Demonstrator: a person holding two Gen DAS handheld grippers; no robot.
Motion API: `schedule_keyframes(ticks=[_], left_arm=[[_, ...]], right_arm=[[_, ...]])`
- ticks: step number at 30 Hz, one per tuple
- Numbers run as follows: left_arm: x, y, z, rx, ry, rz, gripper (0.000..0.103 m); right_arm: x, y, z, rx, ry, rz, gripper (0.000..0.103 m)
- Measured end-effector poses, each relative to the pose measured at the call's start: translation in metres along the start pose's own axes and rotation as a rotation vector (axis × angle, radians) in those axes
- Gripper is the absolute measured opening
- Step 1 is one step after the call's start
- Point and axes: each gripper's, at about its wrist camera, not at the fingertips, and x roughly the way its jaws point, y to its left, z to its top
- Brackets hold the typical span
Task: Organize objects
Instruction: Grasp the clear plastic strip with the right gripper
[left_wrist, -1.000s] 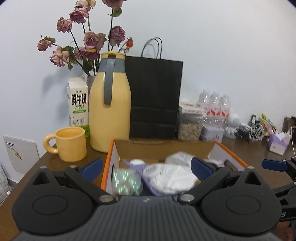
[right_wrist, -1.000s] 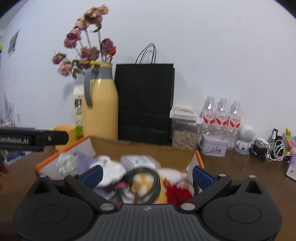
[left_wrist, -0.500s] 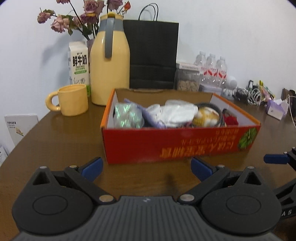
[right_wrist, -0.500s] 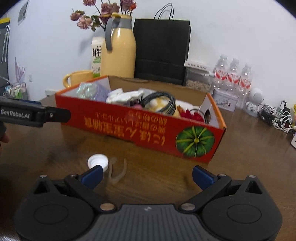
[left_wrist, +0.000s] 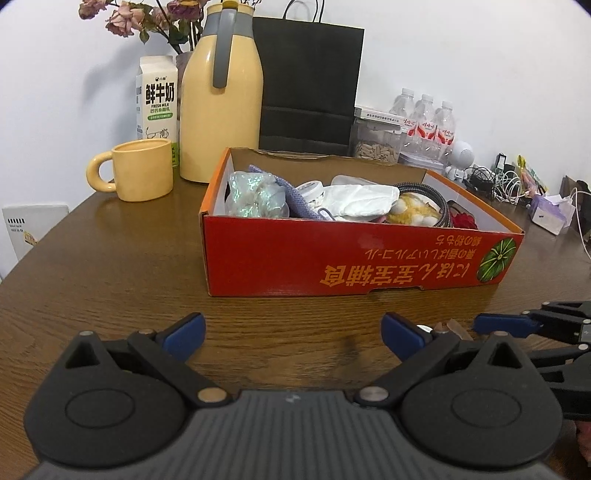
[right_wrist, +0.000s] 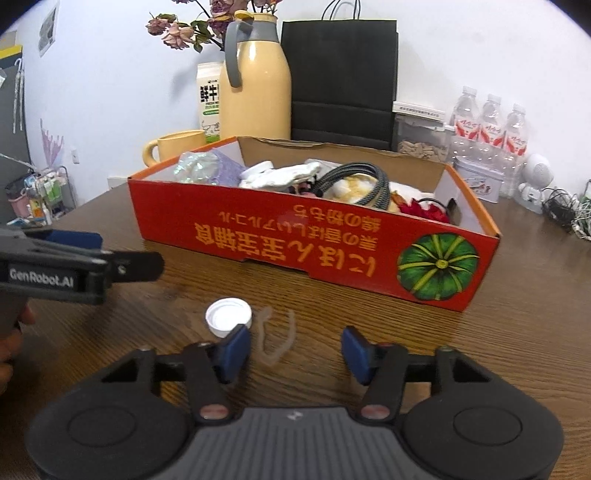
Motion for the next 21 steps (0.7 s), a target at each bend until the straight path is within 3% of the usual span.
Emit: schedule_keyframes(ticks=[2,4,7,21], left_arm=[[0.001,0.001,0.0,-0.007,0.003,-0.003,0.103],[0.001,0.002,0.0,-0.013,0.006,-0.006,0.103],[0.001,0.002,0.0,-0.015,0.007,-0.008,0.103],[0.003,0.0,-0.001,-0.006,0.011,0.005,0.103]], right_arm=[[0.001,0.003,0.001,-0.002,-0.003,0.011,0.035],[0.002,0.005,0.002,-0.006,-0.006,0.019,0.016],[0.001,0.006,0.003,-0.008,-0.008,0.021,0.005],[-0.031,-0.006,-0.003,0.084,-0.218,-0.053,0.004]])
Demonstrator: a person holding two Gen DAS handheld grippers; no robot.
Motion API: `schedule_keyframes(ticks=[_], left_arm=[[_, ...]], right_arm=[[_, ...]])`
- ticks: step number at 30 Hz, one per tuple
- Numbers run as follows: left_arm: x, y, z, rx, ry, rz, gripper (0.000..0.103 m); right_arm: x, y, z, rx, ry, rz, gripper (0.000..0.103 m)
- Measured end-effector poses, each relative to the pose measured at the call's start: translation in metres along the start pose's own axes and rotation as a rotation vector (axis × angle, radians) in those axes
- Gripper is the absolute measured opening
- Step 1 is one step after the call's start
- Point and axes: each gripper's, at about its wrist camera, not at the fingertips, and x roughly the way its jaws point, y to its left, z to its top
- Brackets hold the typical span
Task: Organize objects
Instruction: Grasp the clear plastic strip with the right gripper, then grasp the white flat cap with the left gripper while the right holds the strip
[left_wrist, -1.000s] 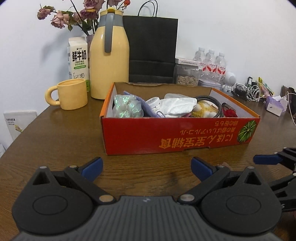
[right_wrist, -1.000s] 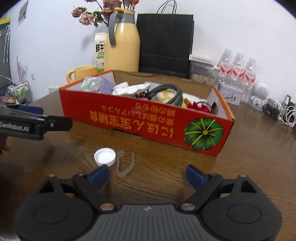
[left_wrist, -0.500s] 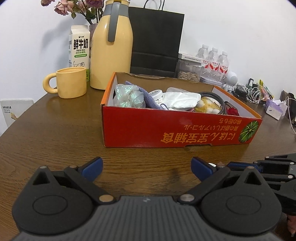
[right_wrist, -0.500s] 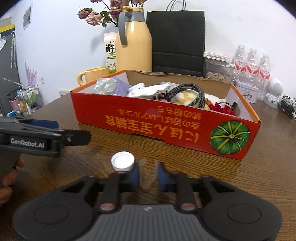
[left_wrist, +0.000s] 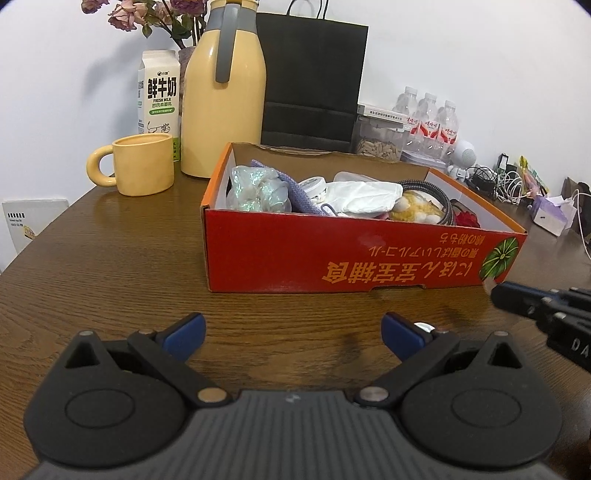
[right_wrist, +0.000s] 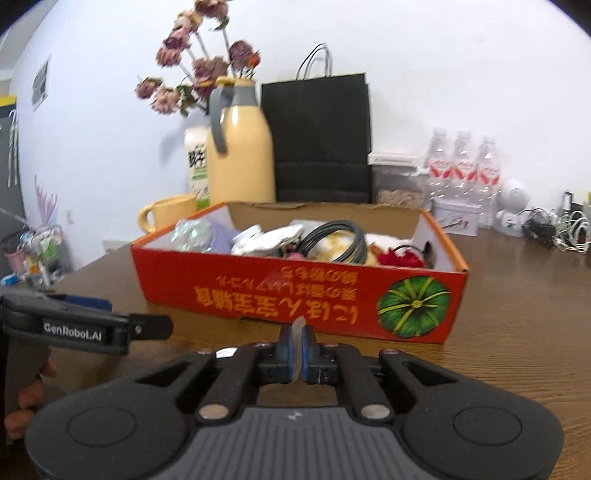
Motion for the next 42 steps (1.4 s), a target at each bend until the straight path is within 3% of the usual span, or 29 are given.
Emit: schedule_keyframes(ticks=[8,23,39,42], left_arm=[[-0.001,-0.011,-0.001,0.025,-0.001,0.007,0.103],[0.014,-0.07,-0.006,0.118,0.049,-0.041,0.103],[0.032,-0.091,-0.006,0.142,0.116,-0.002,0.103],[0.031,-0.092,-0.007,0.147,0.112,-0.007,0.099]], right_arm=[[-0.006,-0.003,-0.001,-0.006,-0.042,-0.031,0.004],[-0.02,-0.039,-0.005,0.048,-0.084,-0.106,0.004],[-0.024,-0.041,-0.007,0.039,-0.097,-0.084,0.004],[-0.024,-0.04,-0.007,0.039,-0.097,-0.085,0.004]])
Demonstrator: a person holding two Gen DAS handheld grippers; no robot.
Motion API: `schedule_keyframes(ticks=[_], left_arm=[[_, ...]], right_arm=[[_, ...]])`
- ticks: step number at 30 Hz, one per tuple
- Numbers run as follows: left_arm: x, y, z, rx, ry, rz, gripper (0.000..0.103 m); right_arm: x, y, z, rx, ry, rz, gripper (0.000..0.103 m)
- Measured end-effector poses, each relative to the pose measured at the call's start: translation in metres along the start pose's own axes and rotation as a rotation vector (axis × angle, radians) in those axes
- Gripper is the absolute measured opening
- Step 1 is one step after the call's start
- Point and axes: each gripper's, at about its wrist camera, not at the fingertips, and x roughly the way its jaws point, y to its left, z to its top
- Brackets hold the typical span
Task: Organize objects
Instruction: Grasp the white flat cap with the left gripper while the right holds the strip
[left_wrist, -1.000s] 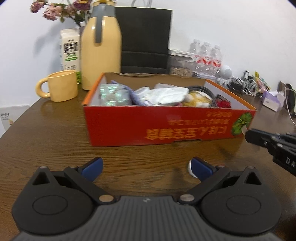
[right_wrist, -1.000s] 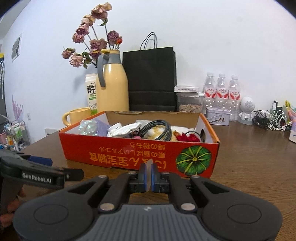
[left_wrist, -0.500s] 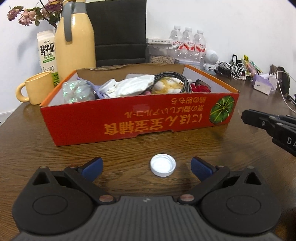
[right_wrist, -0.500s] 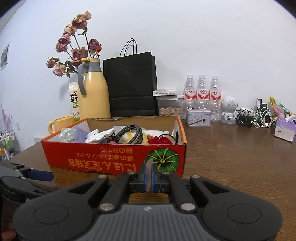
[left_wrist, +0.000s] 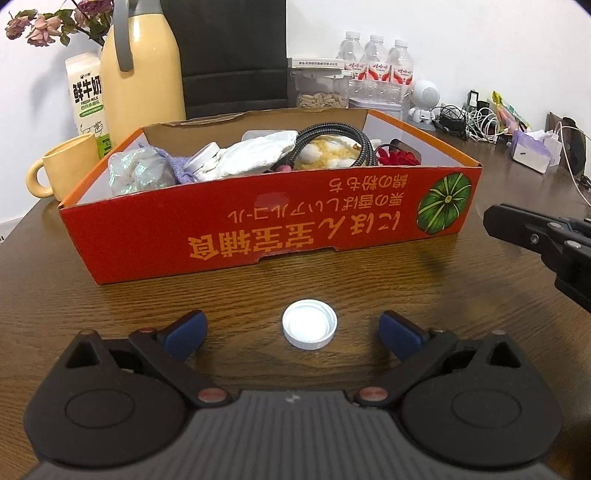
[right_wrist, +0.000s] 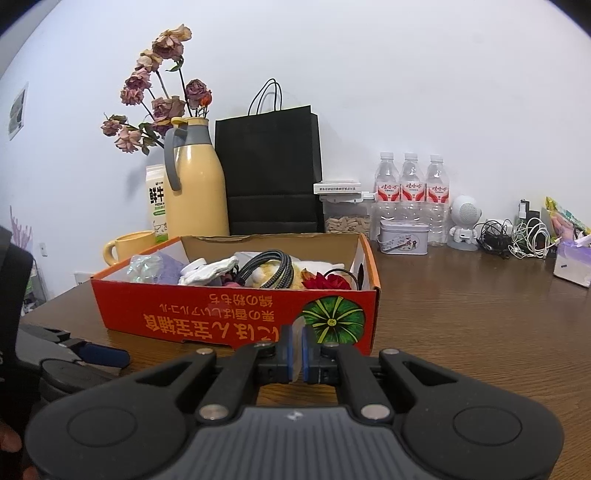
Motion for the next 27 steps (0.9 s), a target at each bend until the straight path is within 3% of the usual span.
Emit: schedule_keyframes(ticks=[6,7,8,10,17,27], left_arm=[[-0.006,-0.005,-0.002,0.032,-0.026,-0.031,0.076],[-0.007,-0.006,-0.003,0.037,-0.032,-0.039,0.065],[-0.009,-0.007,-0.003,0.041,-0.039,-0.047,0.047],[-0.011,-0.007,-0.003,0.045,-0.046,-0.06,0.029],[-0.014,-0.003,-0.003,0.028,-0.06,-0.089,0.029],[-0.043,0.011,0.017,0.009,-0.201,-0.096,0.029]], right_arm=[[0.0,0.0,-0.001,0.002,0.003,-0.001,0.004],[0.0,0.0,-0.001,0.002,0.004,-0.001,0.004],[0.001,0.0,-0.001,0.002,0.005,-0.002,0.004],[0.001,0.0,-0.001,0.003,0.008,-0.002,0.004],[0.002,-0.001,-0.001,0.003,0.012,-0.004,0.004],[-0.003,0.012,0.002,-0.067,-0.028,-0.006,0.004]])
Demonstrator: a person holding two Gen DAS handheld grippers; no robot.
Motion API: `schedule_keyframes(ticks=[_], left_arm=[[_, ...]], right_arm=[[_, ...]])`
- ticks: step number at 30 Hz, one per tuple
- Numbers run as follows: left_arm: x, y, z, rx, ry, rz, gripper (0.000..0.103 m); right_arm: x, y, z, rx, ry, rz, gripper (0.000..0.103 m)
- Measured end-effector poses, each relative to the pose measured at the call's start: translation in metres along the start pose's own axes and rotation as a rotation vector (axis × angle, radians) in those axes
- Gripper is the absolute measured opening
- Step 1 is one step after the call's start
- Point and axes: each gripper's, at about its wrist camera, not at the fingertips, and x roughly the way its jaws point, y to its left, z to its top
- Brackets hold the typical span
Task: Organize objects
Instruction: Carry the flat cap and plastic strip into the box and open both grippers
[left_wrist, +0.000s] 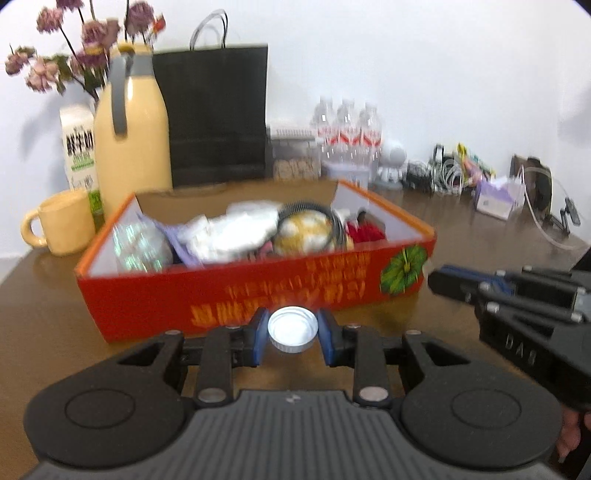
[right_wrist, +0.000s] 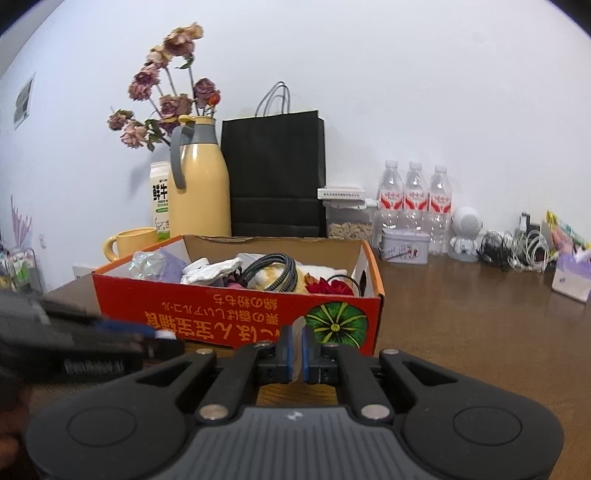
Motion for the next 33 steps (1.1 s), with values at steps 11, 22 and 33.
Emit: schedule_keyframes(ticks=[11,22,33], left_arm=[[-0.004,0.023,0.056,-0.024,-0.166,0.04,0.029],[0.037,0.049,0.082,-0.065,-0.199,0.089,0.029],[0.082,0.074,0.081,-0.078,-0.126,0.102,0.029]], right_arm=[[0.019,0.011,0.056,-0.057,-0.108,0.0,0.004],[0.093,0.004,0.092,-0.04,-0.104,-0.041,0.004],[0.146,-0.024,0.078,0.057,-0.011,-0.02,0.004]])
